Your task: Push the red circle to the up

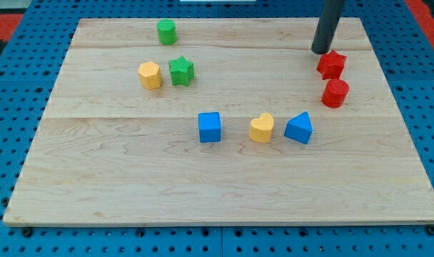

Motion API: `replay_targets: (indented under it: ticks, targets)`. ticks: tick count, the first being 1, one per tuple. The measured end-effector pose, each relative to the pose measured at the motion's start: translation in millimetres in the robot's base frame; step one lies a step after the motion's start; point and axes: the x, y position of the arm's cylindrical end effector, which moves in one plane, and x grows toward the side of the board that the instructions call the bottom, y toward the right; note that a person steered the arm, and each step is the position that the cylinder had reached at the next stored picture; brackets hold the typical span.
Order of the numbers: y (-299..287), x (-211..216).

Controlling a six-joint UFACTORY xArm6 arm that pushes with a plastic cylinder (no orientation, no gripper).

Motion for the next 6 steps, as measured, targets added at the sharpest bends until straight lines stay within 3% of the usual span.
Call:
replay_targets:
  ticks: [1,2,3,4,5,6]
  targets:
    - [46,-25]
    - [142,59]
    - [145,137]
    - [110,179]
    - [54,164]
    - [-22,120]
